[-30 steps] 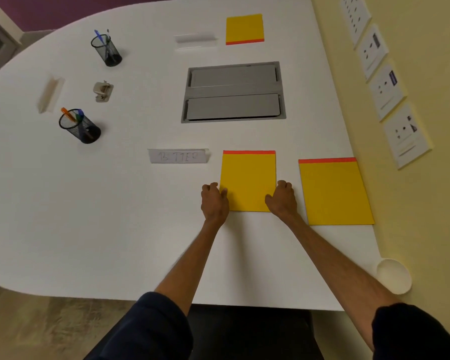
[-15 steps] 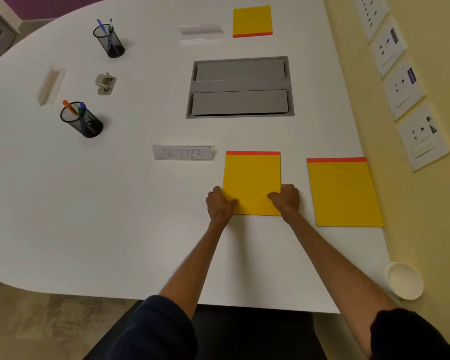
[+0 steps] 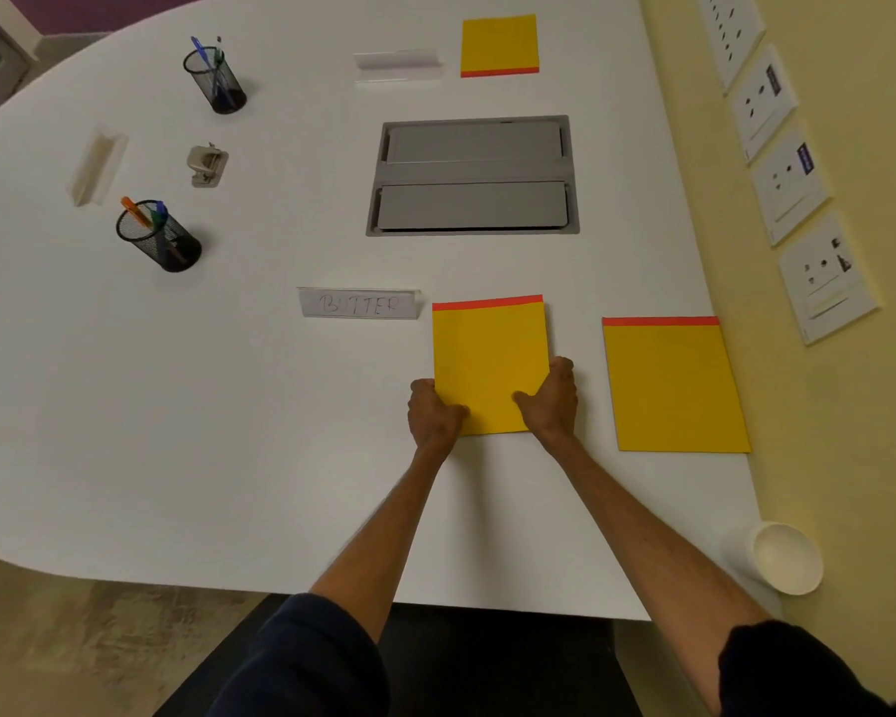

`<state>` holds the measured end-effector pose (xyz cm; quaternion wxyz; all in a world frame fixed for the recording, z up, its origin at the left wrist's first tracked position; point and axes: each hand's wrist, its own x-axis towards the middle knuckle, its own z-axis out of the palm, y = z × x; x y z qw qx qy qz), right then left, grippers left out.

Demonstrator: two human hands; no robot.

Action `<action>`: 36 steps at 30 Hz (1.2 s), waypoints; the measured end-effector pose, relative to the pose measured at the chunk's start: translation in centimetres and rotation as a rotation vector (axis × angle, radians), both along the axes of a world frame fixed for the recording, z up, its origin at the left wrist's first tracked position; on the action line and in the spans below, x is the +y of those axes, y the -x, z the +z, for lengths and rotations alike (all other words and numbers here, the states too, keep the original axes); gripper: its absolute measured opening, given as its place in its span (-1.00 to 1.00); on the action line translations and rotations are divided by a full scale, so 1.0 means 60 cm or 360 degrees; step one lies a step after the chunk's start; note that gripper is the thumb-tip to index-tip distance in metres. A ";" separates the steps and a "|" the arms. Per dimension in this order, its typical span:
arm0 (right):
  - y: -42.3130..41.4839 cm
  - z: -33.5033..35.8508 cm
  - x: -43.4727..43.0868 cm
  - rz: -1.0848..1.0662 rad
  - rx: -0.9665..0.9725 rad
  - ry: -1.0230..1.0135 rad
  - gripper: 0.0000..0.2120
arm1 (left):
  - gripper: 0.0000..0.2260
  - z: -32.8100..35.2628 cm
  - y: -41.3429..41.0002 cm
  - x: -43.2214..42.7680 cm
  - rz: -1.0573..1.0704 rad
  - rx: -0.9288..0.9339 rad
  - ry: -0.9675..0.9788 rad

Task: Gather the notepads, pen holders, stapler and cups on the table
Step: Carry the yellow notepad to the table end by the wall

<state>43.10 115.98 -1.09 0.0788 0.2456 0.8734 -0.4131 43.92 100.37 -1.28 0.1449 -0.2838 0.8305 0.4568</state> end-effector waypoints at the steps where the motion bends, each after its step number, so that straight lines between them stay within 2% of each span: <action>1: 0.000 0.003 0.002 0.0010 0.0034 -0.0008 -0.30 | -0.50 0.001 -0.001 0.003 0.0009 0.0007 -0.0017; 9: -0.004 0.030 0.088 0.0054 0.0220 -0.0200 -0.22 | -0.45 0.030 0.009 0.089 -0.0101 0.0183 -0.0059; 15: -0.019 0.029 0.207 0.0026 -0.0005 -0.0298 -0.23 | -0.43 0.030 -0.001 0.193 -0.0272 0.0145 -0.0125; 22: -0.039 0.010 0.318 0.0110 -0.0217 -0.0378 -0.34 | -0.40 0.018 -0.021 0.292 -0.0474 0.0069 -0.0082; 30: -0.044 -0.001 0.341 0.0071 -0.0195 -0.0435 -0.36 | -0.44 0.011 -0.015 0.326 -0.0554 0.0084 -0.0021; 36: -0.064 -0.009 0.340 0.0097 -0.0246 -0.0788 -0.35 | -0.46 0.013 -0.028 0.367 -0.0694 0.0080 0.0086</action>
